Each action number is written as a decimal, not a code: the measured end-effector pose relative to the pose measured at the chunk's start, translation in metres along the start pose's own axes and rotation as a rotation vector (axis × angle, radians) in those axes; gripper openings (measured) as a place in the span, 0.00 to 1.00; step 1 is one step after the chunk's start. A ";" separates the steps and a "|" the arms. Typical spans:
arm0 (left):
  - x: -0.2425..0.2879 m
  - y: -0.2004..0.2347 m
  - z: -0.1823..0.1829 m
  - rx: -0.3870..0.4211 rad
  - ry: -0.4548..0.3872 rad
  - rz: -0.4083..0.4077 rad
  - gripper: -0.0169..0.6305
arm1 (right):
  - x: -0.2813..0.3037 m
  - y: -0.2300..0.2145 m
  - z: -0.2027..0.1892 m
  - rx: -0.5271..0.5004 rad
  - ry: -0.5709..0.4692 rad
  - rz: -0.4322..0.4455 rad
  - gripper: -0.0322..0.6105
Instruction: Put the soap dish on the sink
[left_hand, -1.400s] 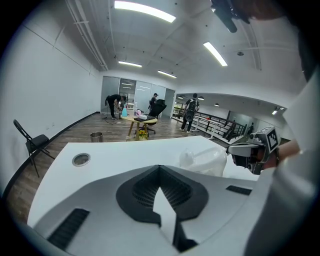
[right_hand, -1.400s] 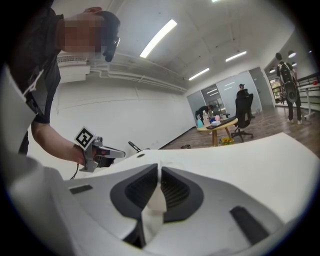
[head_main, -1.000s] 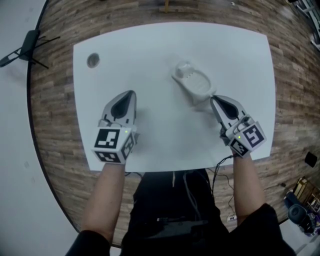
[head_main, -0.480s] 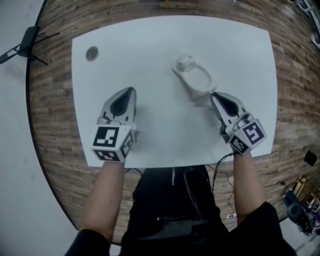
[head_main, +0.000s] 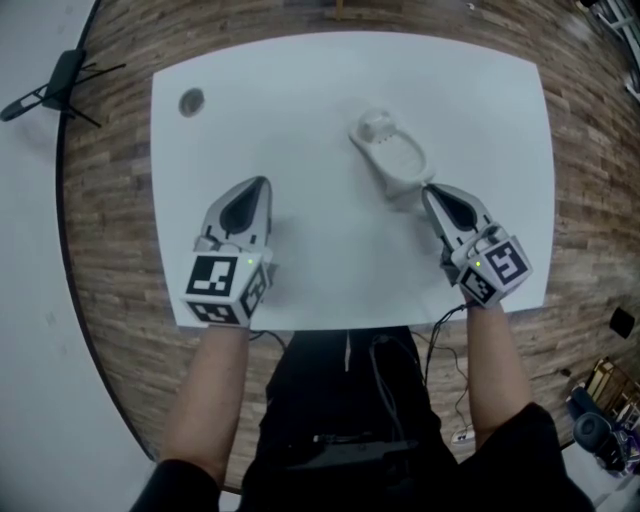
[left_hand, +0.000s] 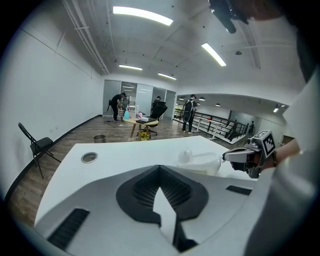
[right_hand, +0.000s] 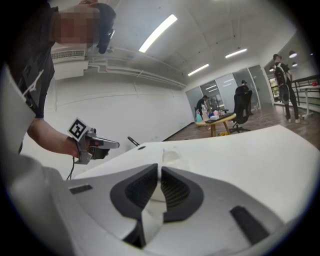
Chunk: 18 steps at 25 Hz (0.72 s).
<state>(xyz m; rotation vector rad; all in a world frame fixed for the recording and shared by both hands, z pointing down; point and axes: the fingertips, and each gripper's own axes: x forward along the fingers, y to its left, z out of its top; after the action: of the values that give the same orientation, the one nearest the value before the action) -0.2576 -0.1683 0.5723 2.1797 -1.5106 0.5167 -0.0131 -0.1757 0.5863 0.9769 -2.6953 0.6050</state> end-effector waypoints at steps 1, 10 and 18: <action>-0.003 0.000 -0.001 0.003 -0.001 0.003 0.01 | -0.001 0.000 -0.001 0.006 -0.002 0.000 0.10; -0.017 0.000 0.005 0.018 -0.026 0.031 0.01 | 0.000 0.001 -0.007 -0.002 -0.003 -0.009 0.10; -0.024 -0.004 0.015 0.038 -0.039 0.033 0.01 | -0.001 0.001 -0.009 0.030 -0.019 -0.033 0.11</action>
<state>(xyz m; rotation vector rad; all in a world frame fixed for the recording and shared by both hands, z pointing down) -0.2608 -0.1566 0.5466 2.2095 -1.5721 0.5205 -0.0127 -0.1709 0.5936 1.0374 -2.6887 0.6340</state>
